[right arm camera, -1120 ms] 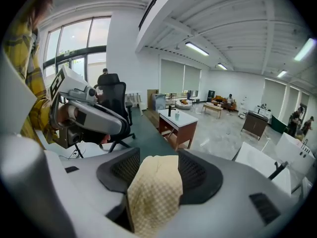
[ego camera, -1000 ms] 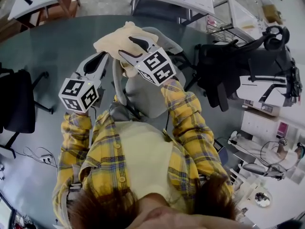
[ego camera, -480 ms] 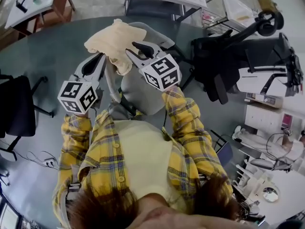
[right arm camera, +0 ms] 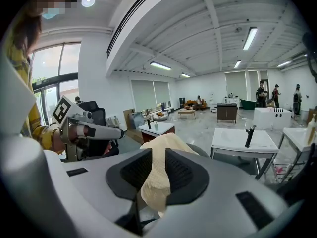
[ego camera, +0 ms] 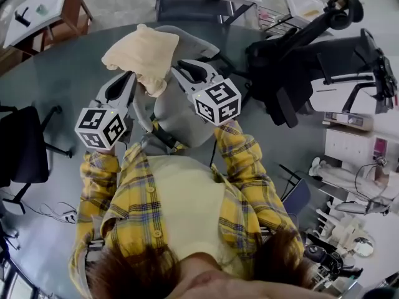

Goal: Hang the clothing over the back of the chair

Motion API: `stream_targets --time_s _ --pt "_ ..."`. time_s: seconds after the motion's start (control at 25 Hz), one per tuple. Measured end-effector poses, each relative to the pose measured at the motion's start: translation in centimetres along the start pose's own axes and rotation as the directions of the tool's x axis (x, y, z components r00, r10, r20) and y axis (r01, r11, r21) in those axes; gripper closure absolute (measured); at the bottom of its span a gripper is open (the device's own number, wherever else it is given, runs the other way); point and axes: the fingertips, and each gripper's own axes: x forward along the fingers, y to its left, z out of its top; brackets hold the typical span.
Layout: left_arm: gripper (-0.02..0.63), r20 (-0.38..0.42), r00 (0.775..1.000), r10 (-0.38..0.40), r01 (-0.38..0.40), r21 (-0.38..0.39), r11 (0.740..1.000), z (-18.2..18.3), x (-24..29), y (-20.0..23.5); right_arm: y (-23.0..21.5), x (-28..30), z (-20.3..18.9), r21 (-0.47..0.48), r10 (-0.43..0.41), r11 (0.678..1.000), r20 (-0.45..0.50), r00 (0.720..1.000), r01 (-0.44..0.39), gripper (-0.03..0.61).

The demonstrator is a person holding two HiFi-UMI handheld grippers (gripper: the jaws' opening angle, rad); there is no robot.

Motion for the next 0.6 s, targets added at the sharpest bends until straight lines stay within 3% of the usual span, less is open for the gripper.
stream_targets --time_s 0.6 --pt "0.588 -0.04 0.999 -0.022 0.022 0.015 1.0 -1.6 1.5 -3.0 -1.4 -5.8 -2.6 0.103 -0.1 0.99 0.04 0.994 0.096 0.55"
